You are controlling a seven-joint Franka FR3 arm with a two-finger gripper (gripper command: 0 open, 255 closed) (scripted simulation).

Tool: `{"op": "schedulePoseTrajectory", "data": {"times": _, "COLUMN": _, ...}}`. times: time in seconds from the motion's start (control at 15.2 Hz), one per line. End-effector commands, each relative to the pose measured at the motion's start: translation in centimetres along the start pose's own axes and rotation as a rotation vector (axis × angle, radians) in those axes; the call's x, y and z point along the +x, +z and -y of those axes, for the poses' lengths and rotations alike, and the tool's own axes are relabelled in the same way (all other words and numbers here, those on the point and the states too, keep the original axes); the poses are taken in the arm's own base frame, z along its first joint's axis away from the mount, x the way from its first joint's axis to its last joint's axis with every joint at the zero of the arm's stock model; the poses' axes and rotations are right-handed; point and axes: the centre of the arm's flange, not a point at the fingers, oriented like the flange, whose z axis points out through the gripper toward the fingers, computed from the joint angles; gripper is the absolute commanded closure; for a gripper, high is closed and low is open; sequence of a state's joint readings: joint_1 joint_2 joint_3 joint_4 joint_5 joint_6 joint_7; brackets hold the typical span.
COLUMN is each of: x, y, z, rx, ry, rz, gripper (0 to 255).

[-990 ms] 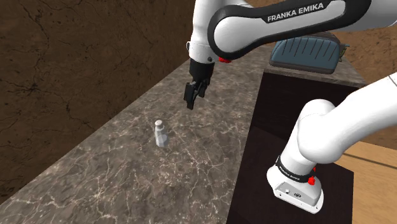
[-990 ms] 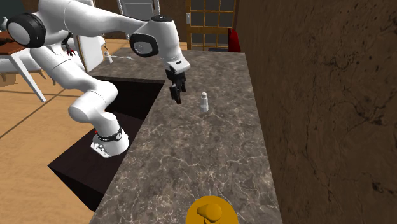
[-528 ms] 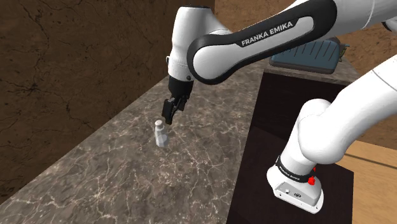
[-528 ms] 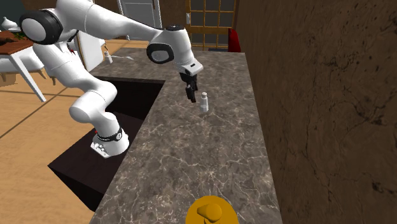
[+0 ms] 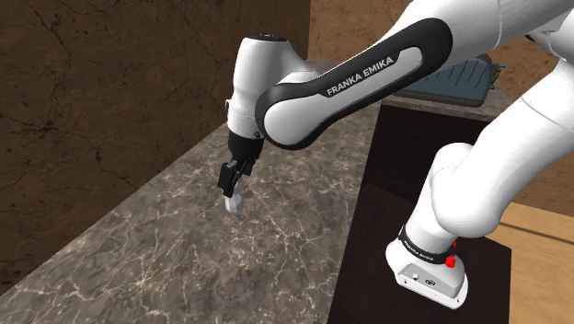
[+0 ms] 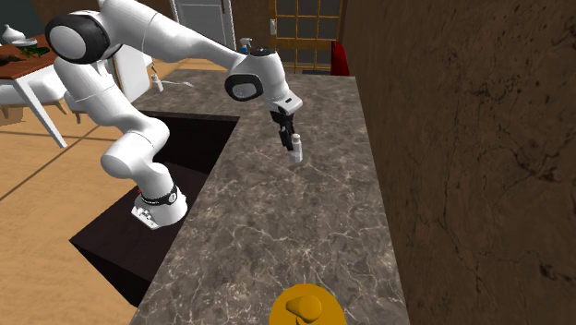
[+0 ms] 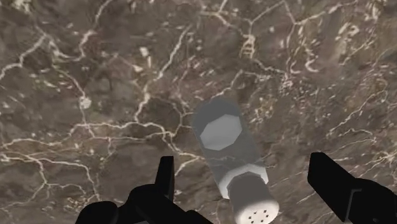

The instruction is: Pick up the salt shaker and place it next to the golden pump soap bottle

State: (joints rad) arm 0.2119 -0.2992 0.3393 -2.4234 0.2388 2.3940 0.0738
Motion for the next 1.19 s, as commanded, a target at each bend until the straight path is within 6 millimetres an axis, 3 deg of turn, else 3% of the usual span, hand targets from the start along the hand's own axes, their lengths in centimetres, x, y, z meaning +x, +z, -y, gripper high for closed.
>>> {"op": "schedulePoseTrajectory", "data": {"times": 0.0, "x": 0.12, "y": 1.11, "z": -0.01, "rx": 0.000, "ry": 0.000, "rz": -0.001, "gripper": 0}}
{"op": "schedulePoseTrajectory", "data": {"times": 0.07, "x": 0.12, "y": 1.94, "z": -0.01, "rx": 0.000, "ry": 0.000, "rz": -0.001, "gripper": 0}}
{"op": "schedulePoseTrajectory", "data": {"times": 0.59, "x": 0.12, "y": 1.94, "z": -0.01, "rx": 0.000, "ry": 0.000, "rz": -0.001, "gripper": 0}}
{"op": "schedulePoseTrajectory", "data": {"times": 0.66, "x": 0.12, "y": 1.94, "z": -0.01, "rx": 0.000, "ry": 0.000, "rz": -0.001, "gripper": 255}}
{"op": "schedulePoseTrajectory", "data": {"times": 1.12, "x": 0.12, "y": 1.94, "z": -0.02, "rx": 0.000, "ry": 0.000, "rz": -0.001, "gripper": 255}}
